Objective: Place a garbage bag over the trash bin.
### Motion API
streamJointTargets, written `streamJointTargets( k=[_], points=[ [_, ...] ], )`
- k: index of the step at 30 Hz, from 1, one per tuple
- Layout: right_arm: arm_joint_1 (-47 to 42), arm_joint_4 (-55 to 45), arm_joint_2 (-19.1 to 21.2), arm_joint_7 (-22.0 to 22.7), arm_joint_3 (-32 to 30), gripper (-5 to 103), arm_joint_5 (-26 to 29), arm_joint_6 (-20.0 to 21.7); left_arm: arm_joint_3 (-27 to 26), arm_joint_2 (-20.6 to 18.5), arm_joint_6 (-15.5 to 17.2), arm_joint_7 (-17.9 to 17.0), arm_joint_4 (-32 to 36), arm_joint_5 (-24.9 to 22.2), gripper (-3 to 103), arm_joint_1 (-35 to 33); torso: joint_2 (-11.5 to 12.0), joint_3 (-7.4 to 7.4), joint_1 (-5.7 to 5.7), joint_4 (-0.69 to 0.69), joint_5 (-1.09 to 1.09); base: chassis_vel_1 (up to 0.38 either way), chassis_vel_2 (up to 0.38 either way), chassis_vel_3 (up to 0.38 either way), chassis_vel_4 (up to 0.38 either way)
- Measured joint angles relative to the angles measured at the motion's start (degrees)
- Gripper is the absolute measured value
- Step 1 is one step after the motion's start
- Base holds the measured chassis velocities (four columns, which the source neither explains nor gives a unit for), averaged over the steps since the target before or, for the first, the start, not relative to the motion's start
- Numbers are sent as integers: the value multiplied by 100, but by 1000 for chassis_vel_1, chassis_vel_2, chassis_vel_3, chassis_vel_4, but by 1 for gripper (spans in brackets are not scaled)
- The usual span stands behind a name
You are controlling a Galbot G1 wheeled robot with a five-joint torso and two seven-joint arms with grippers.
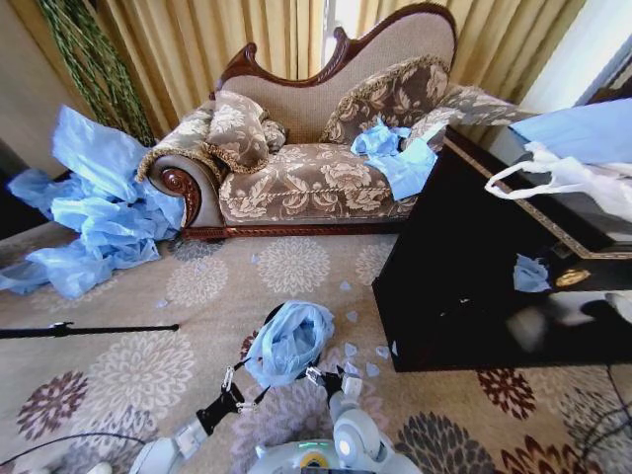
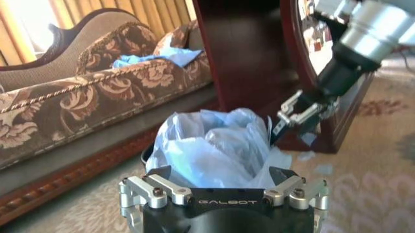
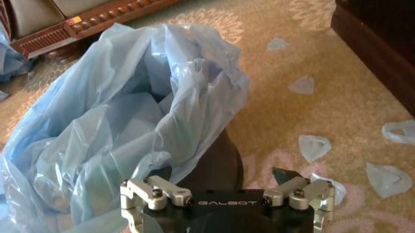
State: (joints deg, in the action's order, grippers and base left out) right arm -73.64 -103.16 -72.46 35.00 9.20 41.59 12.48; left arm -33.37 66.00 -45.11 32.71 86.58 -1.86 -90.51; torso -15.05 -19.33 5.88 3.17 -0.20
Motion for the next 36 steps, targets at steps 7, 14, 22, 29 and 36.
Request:
streamJointTargets(
  k=[7, 14, 22, 29, 36],
  points=[
    [-236, -148, 239, -213, -61, 100, -370, -39, -97, -71, 220, 214, 288, -664, 100, -235, 0, 0, 0, 0, 1, 0, 0, 0, 0],
    [-597, -419, 557, -706, -304, 100, -909, -135, -95, -91, 486, 321, 406, -1103, 100, -190, 0, 0, 0, 0, 1, 0, 0, 0, 0],
    [-104, -1186, 1243, -1659, -1249, 100, -306, -139, -275, -171, 1423, -178, 1049, -1721, 100, -465, 0, 0, 0, -1, -1, 0, 0, 0, 0],
    [1073, -463, 1316, -2532, -1223, 100, 1176, 77, -283, -228, 2257, -1006, 1430, -1589, 100, -292, 0, -1, 1, -2, 1, 0, 0, 0, 0],
    [1809, 522, 1201, -2911, -890, 96, 2346, 465, 64, -426, 4014, -2177, 1913, -1550, 100, -49, 0, -1, 1, 0, -2, 0, 0, 0, 0]
  ],
)
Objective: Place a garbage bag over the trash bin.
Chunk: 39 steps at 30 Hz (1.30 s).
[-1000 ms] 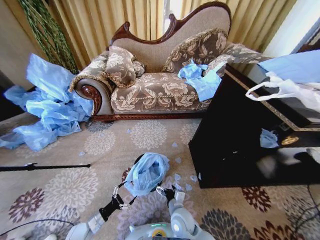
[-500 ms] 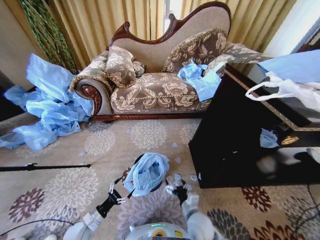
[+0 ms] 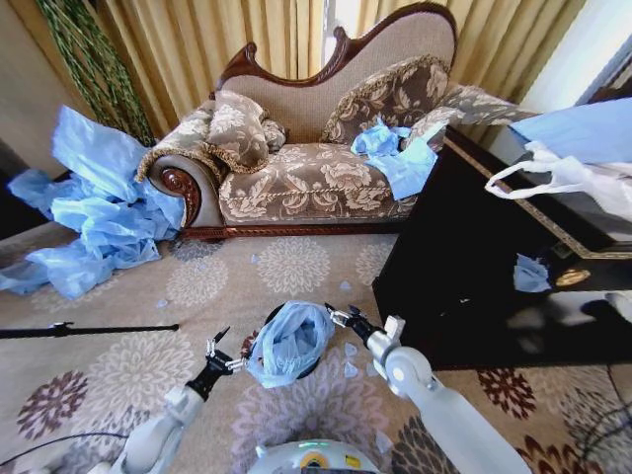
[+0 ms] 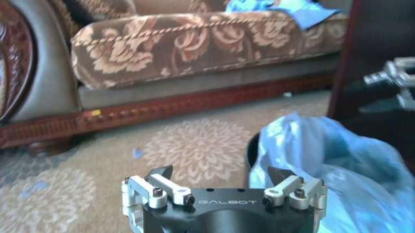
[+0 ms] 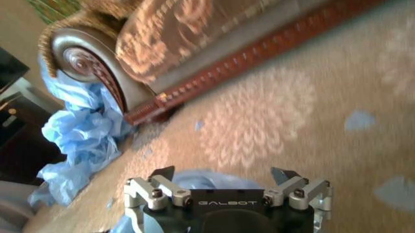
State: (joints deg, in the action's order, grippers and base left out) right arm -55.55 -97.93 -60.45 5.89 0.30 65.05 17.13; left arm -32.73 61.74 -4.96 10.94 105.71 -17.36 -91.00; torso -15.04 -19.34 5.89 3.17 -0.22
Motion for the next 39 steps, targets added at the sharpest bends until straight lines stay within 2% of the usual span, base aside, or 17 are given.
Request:
streamJointTargets(
  k=[2, 6, 9, 12, 17, 18, 19, 25, 27, 30, 31, 33, 34, 35, 37, 38, 39],
  points=[
    [146, 341, -60, -123, 57, 85, 281, 117, 126, -73, 455, -183, 20, -152, 100, 168, 0, 0, 0, 1, 3, 0, 0, 0, 0],
    [255, 684, -84, -353, 97, 78, 325, 160, 215, -122, 726, -256, 14, -358, 100, 255, 0, 0, 0, 1, 2, 0, 0, 0, 0],
    [303, 808, -83, -436, 128, 77, 309, 160, 230, -137, 796, -253, 6, -410, 96, 250, 0, 0, 0, 0, 2, 0, 0, 0, 0],
    [404, 996, -107, -543, 174, 77, 275, 154, 234, -145, 843, -242, -33, -440, 102, 242, 0, 1, 0, 0, 1, 0, 0, 0, 0],
    [579, 1242, -191, -642, 275, 73, 211, 126, 247, -129, 858, -148, -145, -483, 94, 301, 0, 1, 0, 0, 2, 0, 0, 0, 0],
    [612, 1274, -212, -650, 317, 68, 200, 124, 257, -123, 857, -115, -179, -499, 90, 320, 0, 1, 0, -1, 2, 0, 0, 0, 0],
    [612, 1274, -212, -650, 317, 68, 200, 124, 257, -123, 857, -115, -179, -499, 90, 320, 0, 1, 0, -1, 2, 0, 0, 0, 0],
    [678, 1334, -285, -711, 427, 61, 165, 115, 257, -117, 823, 10, -264, -557, 65, 333, 0, 1, 0, 0, 2, 0, 0, 0, 0],
    [691, 1347, -298, -712, 444, 60, 151, 115, 255, -117, 808, 23, -287, -566, 65, 337, 0, 1, 0, 0, 2, 0, 0, 0, 0],
    [727, 1434, -356, -720, 480, 50, 38, 90, 255, -117, 715, 73, -385, -583, 48, 375, 0, 1, -1, 0, 2, 0, 0, 0, 0],
    [727, 1434, -356, -720, 480, 50, 38, 90, 255, -117, 715, 73, -385, -583, 48, 375, 0, 1, -1, 0, 2, 0, 0, 0, 0],
    [733, 1458, -380, -710, 494, 40, 11, 75, 262, -108, 629, 112, -471, -588, 38, 401, 0, 1, -1, 0, 2, 0, 0, 0, 0],
    [733, 1460, -384, -695, 498, 40, 5, 66, 267, -100, 585, 127, -503, -589, 32, 410, 0, 1, -1, 0, 2, 0, 0, 0, 0],
    [733, 1460, -384, -695, 498, 40, 5, 66, 267, -100, 585, 127, -503, -589, 32, 410, 0, 1, -1, 0, 2, 0, 0, 0, 0],
    [731, 1461, -394, -645, 503, 29, -9, 49, 274, -81, 505, 170, -562, -591, 22, 423, 0, 1, -1, 0, 2, 0, 0, 0, 0],
    [731, 1461, -394, -645, 503, 29, -9, 49, 274, -81, 505, 170, -562, -591, 22, 423, 0, 1, -1, 0, 2, 0, 0, 0, 0],
    [729, 1460, -399, -627, 503, 24, -20, 38, 278, -75, 475, 182, -576, -598, 22, 425, 0, 1, -1, 0, 2, 0, 0, 0, 0]
  ],
)
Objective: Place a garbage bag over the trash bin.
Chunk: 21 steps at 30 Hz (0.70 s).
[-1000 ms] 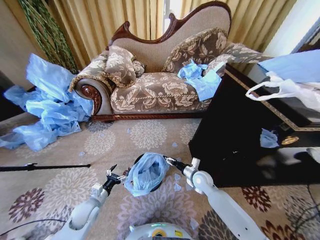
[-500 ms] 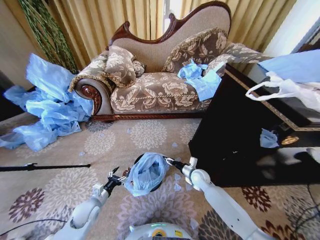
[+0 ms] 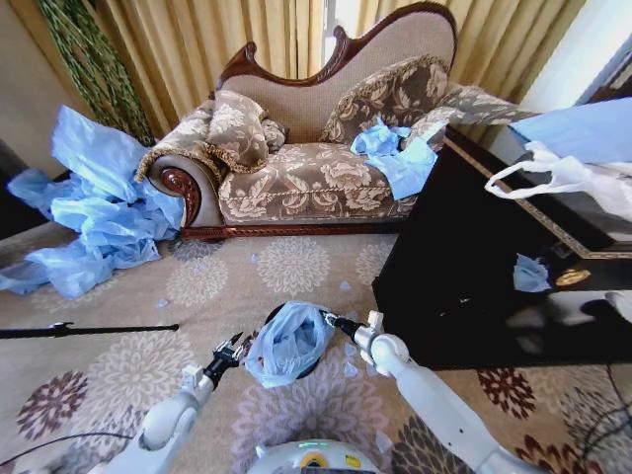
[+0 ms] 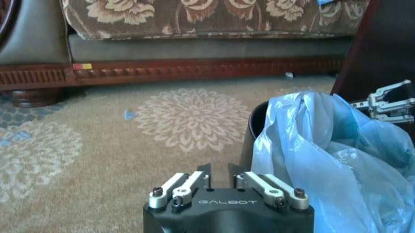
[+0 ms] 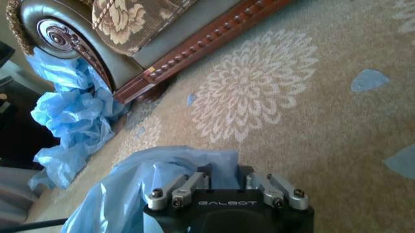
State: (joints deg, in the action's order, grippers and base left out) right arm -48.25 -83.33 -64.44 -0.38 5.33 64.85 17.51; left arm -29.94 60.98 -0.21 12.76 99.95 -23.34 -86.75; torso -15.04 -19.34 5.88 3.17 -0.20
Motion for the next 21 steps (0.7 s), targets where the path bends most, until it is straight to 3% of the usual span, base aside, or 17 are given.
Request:
streamJointTargets(
  k=[2, 6, 17, 21],
  points=[
    [-3, -5, -8, 30, 9, 14, -22, -8, 1, 7, -27, 15, -11, -16, 11, 3, 0, 0, 0, 0, 0, 0, 0, 0, 0],
    [-7, -22, -23, 52, 39, 2, -93, -28, -23, 16, -81, 41, -32, -31, 1, -1, 0, 0, 0, 0, 0, 0, 0, 0, 0],
    [-49, -105, -67, 115, 83, 0, -238, -31, -139, 19, -185, 332, 72, -154, -3, -167, 0, 1, 0, 0, 0, 0, 0, 0, 0],
    [-87, -132, -107, 132, 102, 0, -287, -31, -198, -22, -334, 499, 78, -241, 12, -181, 0, 1, 0, 0, 0, 0, 0, 0, 0]
  ],
)
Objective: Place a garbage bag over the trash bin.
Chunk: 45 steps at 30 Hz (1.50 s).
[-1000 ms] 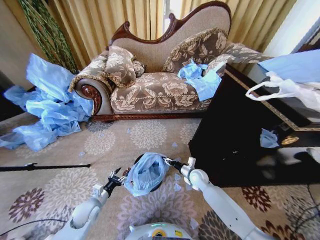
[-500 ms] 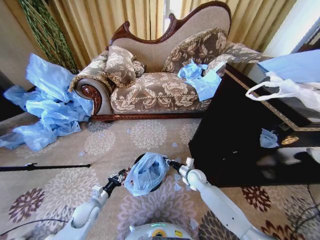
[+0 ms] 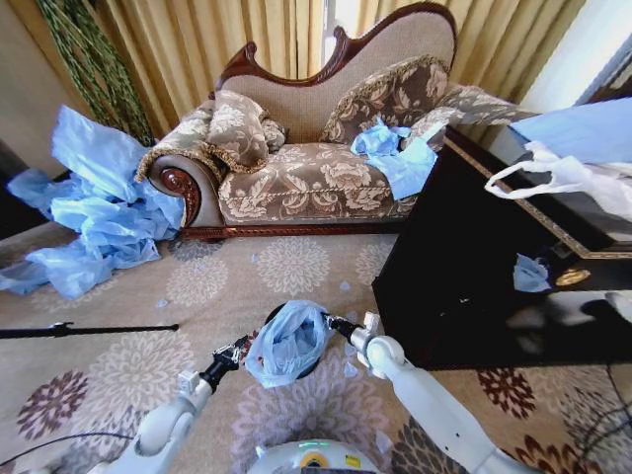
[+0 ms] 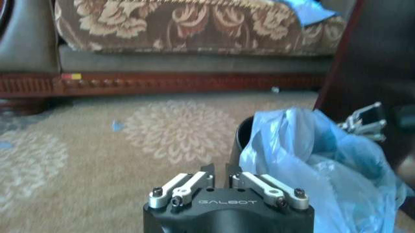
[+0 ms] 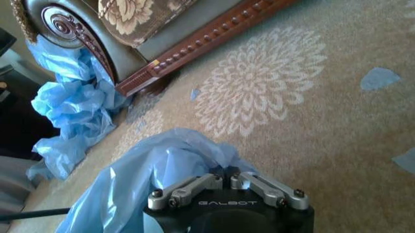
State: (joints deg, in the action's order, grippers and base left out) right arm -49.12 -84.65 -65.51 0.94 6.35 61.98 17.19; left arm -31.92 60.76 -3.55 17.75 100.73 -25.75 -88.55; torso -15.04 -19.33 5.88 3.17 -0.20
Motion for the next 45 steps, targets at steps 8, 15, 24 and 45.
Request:
streamJointTargets(
  k=[8, 15, 24, 45],
  points=[
    [-18, -22, -40, 24, 6, 0, -88, -14, -18, -168, 431, 353, 182, -140, 40, -26, 0, 0, 0, 0, 1, 0, 0, 0, 0],
    [-89, 51, -69, 14, -12, 0, -254, -91, 6, -227, 729, 255, 231, 14, 67, -26, 0, -1, 0, 0, 1, 0, 0, 0, 0],
    [-164, 6, -72, 12, 5, 0, -276, -138, 98, -141, 761, 368, 68, 375, 87, 65, 0, -1, 0, 1, 0, 0, 0, 0, 0],
    [-81, -17, -92, 38, 113, 0, -353, -165, 140, -25, 584, 332, -295, 362, 17, 251, 0, -1, 0, 0, 1, 0, 0, 0, 0]
  ],
)
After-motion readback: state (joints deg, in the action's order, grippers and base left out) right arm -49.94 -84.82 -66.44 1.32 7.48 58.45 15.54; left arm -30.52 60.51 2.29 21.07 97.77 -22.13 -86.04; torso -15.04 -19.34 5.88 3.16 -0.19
